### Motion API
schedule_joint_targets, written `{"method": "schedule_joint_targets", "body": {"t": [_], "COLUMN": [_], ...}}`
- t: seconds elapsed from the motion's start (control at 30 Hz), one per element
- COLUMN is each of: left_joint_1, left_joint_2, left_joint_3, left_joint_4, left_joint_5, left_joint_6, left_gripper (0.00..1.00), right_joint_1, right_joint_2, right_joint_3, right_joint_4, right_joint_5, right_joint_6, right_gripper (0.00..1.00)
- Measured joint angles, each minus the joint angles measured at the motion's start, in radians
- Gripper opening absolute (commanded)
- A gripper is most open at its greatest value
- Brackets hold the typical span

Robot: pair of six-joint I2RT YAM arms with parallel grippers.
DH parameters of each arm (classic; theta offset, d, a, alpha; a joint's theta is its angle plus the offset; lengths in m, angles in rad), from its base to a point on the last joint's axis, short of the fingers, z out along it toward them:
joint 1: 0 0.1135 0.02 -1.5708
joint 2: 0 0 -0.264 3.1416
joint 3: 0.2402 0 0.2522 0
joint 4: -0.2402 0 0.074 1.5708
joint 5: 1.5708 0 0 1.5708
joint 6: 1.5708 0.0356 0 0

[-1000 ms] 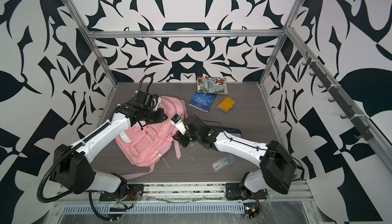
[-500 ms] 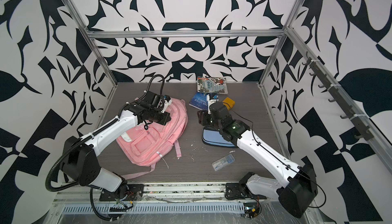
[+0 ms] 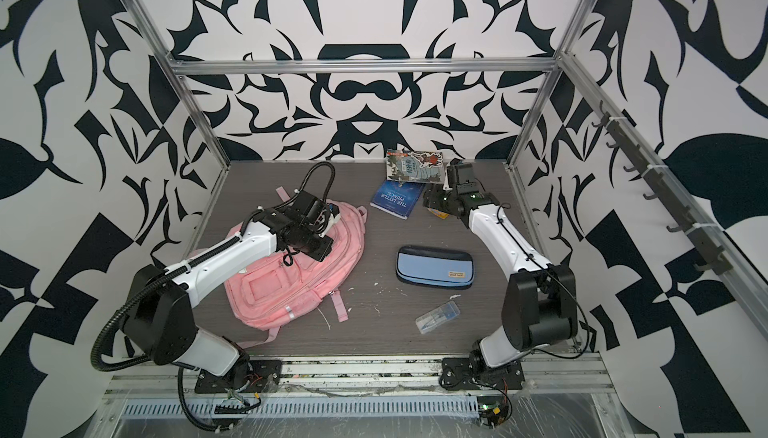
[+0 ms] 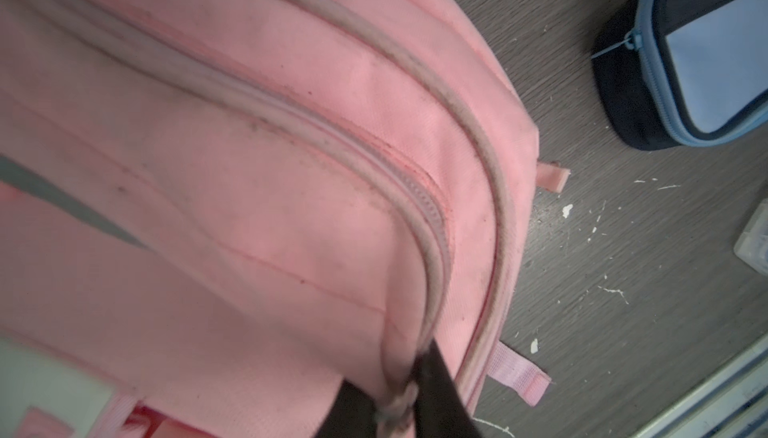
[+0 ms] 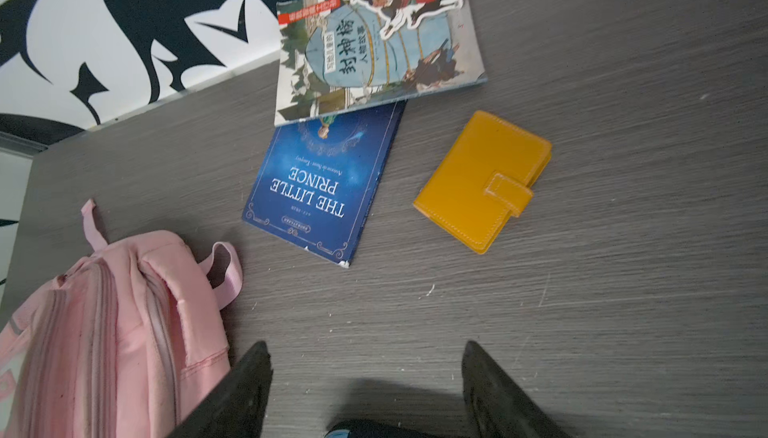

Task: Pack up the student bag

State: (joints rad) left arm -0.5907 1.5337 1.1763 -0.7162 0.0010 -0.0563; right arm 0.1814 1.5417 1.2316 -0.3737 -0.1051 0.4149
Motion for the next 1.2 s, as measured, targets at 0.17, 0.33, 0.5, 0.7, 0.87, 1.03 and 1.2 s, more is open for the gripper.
{"method": "schedule_joint_targets", "body": {"t": [0.17, 0.33, 0.5, 0.7, 0.87, 1.03, 1.2], "left_joint_1": [-0.001, -0.001, -0.002, 0.007, 0.02, 0.06, 0.127], "left_joint_2": [-0.014, -0.041, 0.014, 0.303, 0.558, 0.663, 0.74], "left_joint_3": [0.045, 0.197, 0.374, 0.622, 0.796, 0.824, 0.851], "left_joint_4": [-0.056, -0.121, -0.13, -0.072, -0.02, 0.101, 0.3], "left_joint_5": [-0.032, -0.035, 0.05, 0.204, 0.275, 0.352, 0.42], "left_joint_6": [-0.055, -0.105, -0.173, -0.254, -0.294, -0.41, -0.615], "left_gripper": [0.96, 0.99, 0.99, 1.0, 0.99, 0.99, 0.92], "right_joint_1": [-0.006, -0.047, -0.065, -0.068, -0.082, -0.102, -0.113], "right_joint_2": [0.042, 0.125, 0.274, 0.406, 0.504, 0.606, 0.713], "right_joint_3": [0.025, 0.096, 0.253, 0.392, 0.518, 0.611, 0.657], "right_joint_4": [-0.012, -0.022, -0.075, -0.127, -0.145, -0.097, -0.048], "right_joint_5": [0.0, 0.009, -0.003, -0.035, -0.062, -0.059, -0.04], "right_joint_6": [-0.021, 0.012, 0.029, 0.044, 0.089, 0.173, 0.246], "right_gripper": [0.78, 0.78, 0.78, 0.78, 0.78, 0.76, 0.75]}}
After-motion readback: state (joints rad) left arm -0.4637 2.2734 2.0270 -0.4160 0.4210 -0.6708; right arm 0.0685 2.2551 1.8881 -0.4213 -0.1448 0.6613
